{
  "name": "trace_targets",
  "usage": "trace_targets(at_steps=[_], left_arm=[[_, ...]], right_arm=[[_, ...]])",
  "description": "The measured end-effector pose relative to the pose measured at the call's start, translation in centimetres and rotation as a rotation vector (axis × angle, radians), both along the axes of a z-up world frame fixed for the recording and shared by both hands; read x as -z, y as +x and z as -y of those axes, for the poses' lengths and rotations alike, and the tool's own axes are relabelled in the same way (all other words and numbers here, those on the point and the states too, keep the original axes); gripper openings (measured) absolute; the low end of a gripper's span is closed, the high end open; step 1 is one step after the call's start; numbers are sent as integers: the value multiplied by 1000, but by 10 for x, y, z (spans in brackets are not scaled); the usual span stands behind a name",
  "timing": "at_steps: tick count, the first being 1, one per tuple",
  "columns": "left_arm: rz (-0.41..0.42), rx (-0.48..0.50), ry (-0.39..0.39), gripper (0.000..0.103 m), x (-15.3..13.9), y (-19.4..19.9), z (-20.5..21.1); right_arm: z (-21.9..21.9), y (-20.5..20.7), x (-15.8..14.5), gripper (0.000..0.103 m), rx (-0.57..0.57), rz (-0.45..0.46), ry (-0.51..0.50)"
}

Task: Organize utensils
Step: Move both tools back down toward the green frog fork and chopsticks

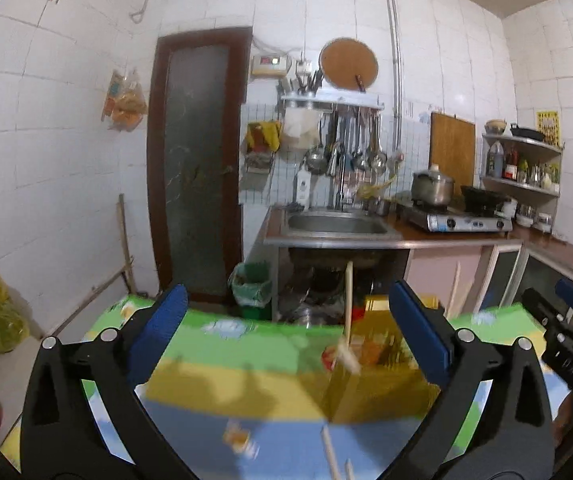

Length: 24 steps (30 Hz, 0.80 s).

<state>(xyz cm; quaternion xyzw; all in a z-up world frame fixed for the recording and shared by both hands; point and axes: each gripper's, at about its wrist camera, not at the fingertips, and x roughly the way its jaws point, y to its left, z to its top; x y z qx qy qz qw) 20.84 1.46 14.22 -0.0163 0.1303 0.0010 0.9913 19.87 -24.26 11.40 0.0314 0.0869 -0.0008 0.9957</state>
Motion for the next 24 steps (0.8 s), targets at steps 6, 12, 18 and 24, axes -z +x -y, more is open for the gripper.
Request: trace_targets(at_steps=[6,12,18,24], left_arm=[[-118,3,25,98,46,-36,-19],[-192,-43,32,98,92,-51,-40],[-281,-65,2,98,128,-45,-53],[-349,-85,25,98,152,-31,-52]], right_arm=[[-11,-39,29,76,-16,-100,6],[-24,-57,65,76,-24,-168,4],[-36,-56,104,76,-10,-247,1],[-47,-46,130,76,-20,-329,-6]])
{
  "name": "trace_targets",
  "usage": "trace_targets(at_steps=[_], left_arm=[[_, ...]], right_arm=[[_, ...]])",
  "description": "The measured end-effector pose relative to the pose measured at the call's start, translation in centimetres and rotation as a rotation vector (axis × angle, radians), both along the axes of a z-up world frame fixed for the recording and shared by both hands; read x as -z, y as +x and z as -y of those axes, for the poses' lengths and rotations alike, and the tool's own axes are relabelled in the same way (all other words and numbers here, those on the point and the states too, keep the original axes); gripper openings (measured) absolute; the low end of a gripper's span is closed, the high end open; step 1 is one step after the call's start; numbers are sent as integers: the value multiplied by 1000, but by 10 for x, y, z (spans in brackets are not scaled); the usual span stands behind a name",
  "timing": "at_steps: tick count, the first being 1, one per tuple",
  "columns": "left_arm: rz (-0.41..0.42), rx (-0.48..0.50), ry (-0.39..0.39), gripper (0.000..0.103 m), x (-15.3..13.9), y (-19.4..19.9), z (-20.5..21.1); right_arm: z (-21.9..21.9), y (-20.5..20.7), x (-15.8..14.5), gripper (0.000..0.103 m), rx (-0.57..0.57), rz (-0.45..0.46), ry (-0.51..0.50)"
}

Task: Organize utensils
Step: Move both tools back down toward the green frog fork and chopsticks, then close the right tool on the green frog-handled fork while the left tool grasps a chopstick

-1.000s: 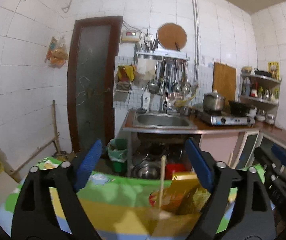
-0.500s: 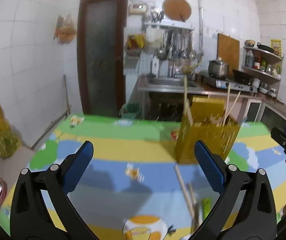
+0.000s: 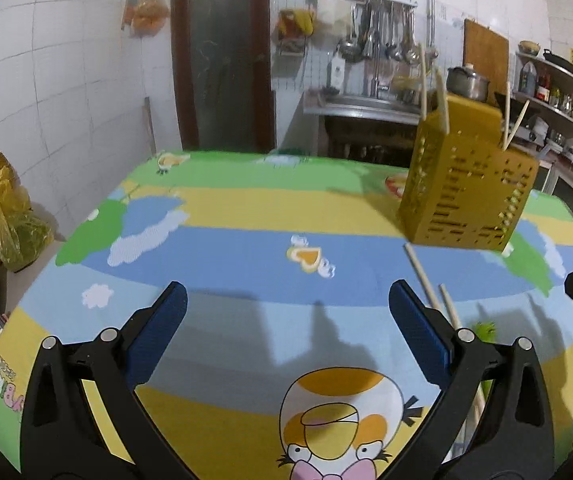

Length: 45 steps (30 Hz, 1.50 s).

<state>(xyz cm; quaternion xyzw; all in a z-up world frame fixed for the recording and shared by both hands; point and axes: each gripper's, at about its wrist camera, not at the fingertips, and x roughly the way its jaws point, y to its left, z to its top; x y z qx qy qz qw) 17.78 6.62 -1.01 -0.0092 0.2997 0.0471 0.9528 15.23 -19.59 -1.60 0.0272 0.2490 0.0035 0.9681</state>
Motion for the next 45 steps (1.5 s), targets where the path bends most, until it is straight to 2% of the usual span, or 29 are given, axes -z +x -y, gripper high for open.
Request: trace_targets(at_steps=[10,15,17,20,23,27,36,41,45], left_arm=[[-86,-1,-9,98,20,10,-4],[-103,-22,-25,98,22,14,-11],[-116,-29,-28,98,24,16,-12],[-132,-34,-26,98,27,18,-12],[-141,-32,-13,98,27,18,-8],[-164,-40,3,98,28,20,-2],[-199,2,-43,98,18,36,32],[-214,37,-9,98,19,58,68],[-241,39,-26,98,23,76,79]], right_arm=[[-42,24,31,74,-64,-218,-10],[-54,35,46,53,-36,-346,47],[-58,38,49,49,-32,-371,60],[-68,39,49,40,-21,-384,22],[-76,40,49,23,-30,-388,-2],[-65,42,46,16,-49,-393,37],[9,60,43,16,-18,-411,70],[36,74,45,16,-11,-412,81],[45,74,48,16,-14,-382,111]])
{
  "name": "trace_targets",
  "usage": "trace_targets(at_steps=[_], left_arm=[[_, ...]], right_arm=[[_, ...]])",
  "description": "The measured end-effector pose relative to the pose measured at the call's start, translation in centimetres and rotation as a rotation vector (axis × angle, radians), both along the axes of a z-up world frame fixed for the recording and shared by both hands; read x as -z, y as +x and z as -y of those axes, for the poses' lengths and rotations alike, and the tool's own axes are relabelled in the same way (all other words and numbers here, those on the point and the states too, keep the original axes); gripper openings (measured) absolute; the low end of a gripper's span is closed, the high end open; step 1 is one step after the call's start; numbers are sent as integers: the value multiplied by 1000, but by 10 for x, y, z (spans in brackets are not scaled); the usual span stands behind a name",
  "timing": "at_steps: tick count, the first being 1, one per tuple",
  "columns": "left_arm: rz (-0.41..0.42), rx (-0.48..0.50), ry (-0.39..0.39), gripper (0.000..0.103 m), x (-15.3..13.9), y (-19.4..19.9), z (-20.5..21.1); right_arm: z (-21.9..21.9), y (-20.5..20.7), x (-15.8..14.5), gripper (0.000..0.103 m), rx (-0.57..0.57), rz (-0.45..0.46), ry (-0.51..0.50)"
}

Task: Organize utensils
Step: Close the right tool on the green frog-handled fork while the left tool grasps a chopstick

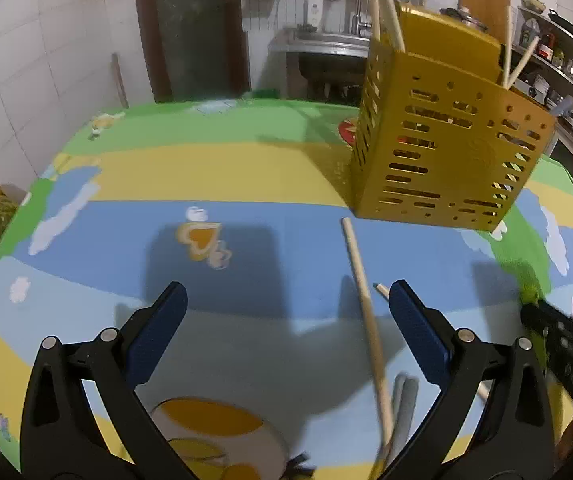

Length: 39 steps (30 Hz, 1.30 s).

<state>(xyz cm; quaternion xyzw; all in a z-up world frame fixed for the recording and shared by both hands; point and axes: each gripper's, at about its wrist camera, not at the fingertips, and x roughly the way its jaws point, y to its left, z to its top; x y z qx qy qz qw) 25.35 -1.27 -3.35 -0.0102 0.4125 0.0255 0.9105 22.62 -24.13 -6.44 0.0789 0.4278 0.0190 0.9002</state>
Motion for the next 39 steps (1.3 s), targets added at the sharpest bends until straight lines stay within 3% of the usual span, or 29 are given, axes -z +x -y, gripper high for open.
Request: trace_targets(at_steps=[4,7,9,13,21,28,39], left_arm=[[-19,-11,4,96,8,18,5],[-41,-10,-14,85,14,28,7],[-83,-1,-41,73,22,36,8],[-65,4,-5,67,24,38,18],[-80,40,37,27,21,42,38],[-79,82,33,7,20,38,42],[-54,108,3,4,18,23,40]], right_arm=[[1,-1,1,16,-6,13,7],[2,-1,1,16,-6,17,16],[2,-2,1,16,-5,17,21],[2,-1,2,16,-2,17,19],[1,-1,1,16,2,16,7],[1,-2,1,16,2,18,3],[2,-5,-1,16,16,36,-10]])
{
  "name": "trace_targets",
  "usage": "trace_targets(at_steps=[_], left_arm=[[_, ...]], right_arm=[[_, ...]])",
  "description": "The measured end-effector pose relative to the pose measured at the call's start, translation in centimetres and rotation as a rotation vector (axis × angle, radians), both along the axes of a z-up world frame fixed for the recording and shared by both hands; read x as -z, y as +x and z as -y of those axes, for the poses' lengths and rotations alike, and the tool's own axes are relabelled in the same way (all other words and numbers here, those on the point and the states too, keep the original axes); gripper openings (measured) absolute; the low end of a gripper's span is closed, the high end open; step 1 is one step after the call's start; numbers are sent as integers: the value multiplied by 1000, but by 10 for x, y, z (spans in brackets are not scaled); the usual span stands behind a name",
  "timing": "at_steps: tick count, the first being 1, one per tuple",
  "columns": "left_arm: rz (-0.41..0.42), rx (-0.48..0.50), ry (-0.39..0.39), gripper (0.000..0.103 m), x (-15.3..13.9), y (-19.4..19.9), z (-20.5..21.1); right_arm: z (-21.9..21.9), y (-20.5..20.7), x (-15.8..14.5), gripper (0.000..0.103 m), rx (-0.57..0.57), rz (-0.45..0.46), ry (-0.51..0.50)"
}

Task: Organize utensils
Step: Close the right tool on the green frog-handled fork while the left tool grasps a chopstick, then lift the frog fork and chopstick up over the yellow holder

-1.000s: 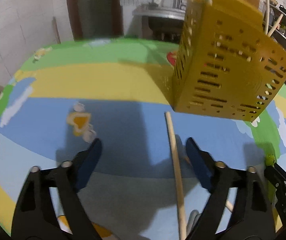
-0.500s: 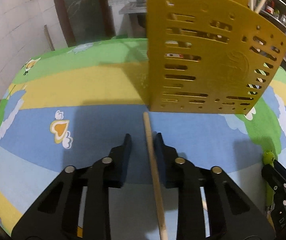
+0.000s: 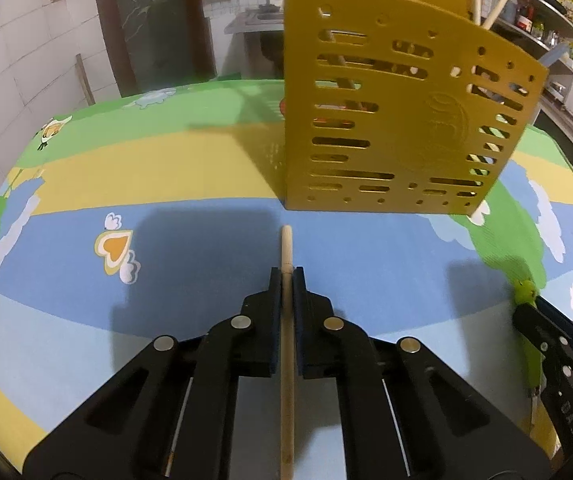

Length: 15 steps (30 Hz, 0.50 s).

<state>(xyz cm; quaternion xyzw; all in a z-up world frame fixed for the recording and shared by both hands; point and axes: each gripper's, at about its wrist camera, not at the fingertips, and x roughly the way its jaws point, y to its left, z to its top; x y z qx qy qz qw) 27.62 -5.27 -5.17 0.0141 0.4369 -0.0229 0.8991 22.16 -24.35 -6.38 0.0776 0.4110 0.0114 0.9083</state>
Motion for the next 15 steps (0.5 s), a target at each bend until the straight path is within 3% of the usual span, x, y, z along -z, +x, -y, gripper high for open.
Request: trace_targets(at_steps=[6,15], left_arm=[[31,-9,-19,4,-7,-20,-16],[179,-45,-64,4,-51,-62,-54]], right_arm=[[-2,-10,-7,16,14,39,-21],[-4,-38,-38,16,62,161,-39]])
